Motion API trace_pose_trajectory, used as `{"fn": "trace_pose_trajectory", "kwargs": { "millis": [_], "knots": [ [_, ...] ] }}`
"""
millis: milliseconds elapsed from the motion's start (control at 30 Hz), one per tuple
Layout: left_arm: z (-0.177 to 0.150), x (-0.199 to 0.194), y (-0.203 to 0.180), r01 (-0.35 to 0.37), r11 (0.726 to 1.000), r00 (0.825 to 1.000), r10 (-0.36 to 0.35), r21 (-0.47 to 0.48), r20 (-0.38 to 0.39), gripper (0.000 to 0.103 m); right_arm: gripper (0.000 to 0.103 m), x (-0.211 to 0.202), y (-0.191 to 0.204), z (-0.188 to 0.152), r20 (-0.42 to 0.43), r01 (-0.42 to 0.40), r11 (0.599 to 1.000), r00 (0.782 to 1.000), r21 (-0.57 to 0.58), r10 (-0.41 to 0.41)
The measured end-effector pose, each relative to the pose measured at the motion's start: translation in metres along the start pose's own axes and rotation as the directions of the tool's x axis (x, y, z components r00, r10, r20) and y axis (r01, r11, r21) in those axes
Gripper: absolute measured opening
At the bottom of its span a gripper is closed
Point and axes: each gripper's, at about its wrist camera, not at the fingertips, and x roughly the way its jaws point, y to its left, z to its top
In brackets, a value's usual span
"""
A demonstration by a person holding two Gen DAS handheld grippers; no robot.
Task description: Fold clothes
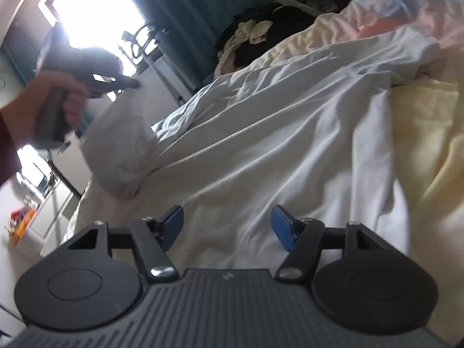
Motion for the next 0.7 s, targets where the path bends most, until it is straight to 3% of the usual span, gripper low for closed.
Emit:
{"fn": "trace_pose_trajectory", "kwargs": {
  "millis": [100,167,233,267,400,700],
  "knots": [
    [-0.020,0.023,-0.027,0.040,0.999,0.999,-0.038,0.038,-0.030,0.009,0.068,-0.003,-0.007,0.003,0.009,0.006,1.000,1.000,0.015,-0.006],
    [-0.032,0.035,-0.040,0.070,0.994,0.997,-0.067,0.086,-0.040,0.021,0.068,-0.005,-0.010,0.004,0.014,0.005,1.000,1.000,0.022,-0.005],
    [-0.041,0.035,-0.046,0.091,0.987,0.996,-0.087,0.130,-0.036,0.050,0.068,-0.006,-0.013,0.005,0.017,0.003,1.000,1.000,0.028,-0.004],
    [-0.046,0.032,-0.049,0.103,0.983,0.995,-0.100,0.151,-0.030,0.054,0.068,-0.007,-0.014,0.005,0.018,0.002,0.999,1.000,0.032,-0.003],
    [-0.061,0.003,-0.036,0.119,0.981,0.993,-0.119,0.154,-0.010,0.054,0.068,-0.009,-0.018,0.008,0.028,0.005,0.999,1.000,0.048,-0.006],
    [-0.116,-0.060,0.027,0.001,0.987,0.999,0.004,0.163,-0.032,0.054,0.068,-0.014,-0.009,0.010,0.042,0.008,1.000,0.999,0.015,-0.008]
  ]
}}
